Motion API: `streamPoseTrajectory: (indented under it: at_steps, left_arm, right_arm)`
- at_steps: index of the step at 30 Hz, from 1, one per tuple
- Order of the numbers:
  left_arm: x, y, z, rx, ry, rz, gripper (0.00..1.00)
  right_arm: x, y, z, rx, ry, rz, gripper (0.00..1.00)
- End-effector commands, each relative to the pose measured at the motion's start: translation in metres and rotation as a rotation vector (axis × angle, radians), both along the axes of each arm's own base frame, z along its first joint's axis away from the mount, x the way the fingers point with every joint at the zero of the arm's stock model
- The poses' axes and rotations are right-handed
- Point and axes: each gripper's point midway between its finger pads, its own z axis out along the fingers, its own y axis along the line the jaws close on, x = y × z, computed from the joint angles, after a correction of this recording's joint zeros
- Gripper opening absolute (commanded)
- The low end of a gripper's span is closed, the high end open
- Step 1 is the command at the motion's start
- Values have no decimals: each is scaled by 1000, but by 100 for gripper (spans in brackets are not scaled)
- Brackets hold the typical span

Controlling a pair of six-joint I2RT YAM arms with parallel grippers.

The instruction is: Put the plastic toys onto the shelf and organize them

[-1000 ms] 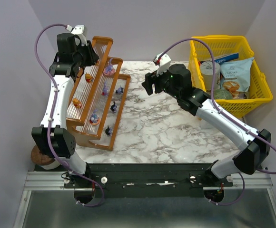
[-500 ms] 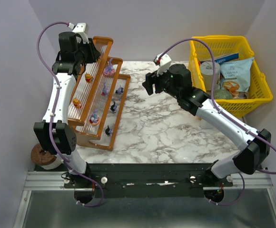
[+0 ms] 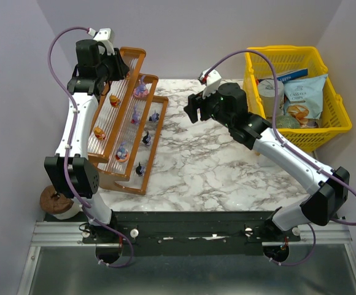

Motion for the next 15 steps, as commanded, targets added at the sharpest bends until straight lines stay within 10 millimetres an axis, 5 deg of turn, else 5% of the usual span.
streamPoseTrajectory:
  at_steps: [1, 15]
  left_arm:
    - [4, 5, 7, 14, -16, 14, 38]
    - [5, 5, 6, 16, -7, 15, 47]
  right_arm:
    - [1, -6, -5, -15, 14, -16, 76]
    - [0, -5, -7, -17, 17, -13, 76]
